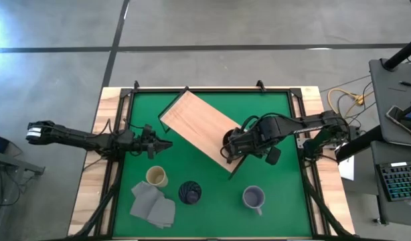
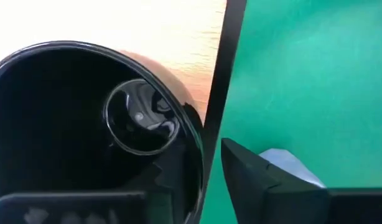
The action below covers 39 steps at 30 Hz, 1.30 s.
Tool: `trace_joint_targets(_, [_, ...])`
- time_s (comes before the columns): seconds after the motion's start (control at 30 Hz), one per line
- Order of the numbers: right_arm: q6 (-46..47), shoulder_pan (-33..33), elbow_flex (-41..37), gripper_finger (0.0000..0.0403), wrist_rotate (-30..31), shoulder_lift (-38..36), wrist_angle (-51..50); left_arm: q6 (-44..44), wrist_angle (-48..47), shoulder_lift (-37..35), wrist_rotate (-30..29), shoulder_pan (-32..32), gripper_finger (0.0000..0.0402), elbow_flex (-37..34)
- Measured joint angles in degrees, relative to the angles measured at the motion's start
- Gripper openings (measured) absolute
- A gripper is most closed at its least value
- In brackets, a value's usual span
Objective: Stack small to large cups/mugs on shelf
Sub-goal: Put the black mug on the shelf
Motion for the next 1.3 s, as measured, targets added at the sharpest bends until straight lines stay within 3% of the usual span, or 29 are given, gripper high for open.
trace_joint_targets(0.23, [-0.1,0.1,0.3,0.0118,-0.1,-0.6,1.1,-0.2,0.0,-0.1,0.5,0.0,0.0063,-0.1])
trace_joint_targets(0.47, [-4.9,1.4,5.7,0.0124,3.0,-1.6,-0.9,0.2,0.2,-0.8,0.3,0.0,0.0063,0.2])
trace_joint_targets(0.63, [-9.2,4.1,9.8,0.0098,2.5,0.5,-0.8,0.1,0.2,-0.5,0.2,0.0,0.0063,0.2])
trace_joint_targets(0.9, [-8.6,9.6,12.9,0.0014,2.6,6.2,-0.8,0.1,0.3,-0.7,0.1,0.0,0.0063,0.2])
trace_joint_targets(1.1, [-6.6,10.4,13.1,0.0009,3.7,10.8,0.0,0.0,0.4,-0.8,0.1,0.0,0.0063,0.2])
trace_joint_targets(1.3, [-6.7,10.4,16.3,0.0009,9.4,15.3,-0.9,0.0,0.4,-0.7,0.2,0.0,0.0063,0.2])
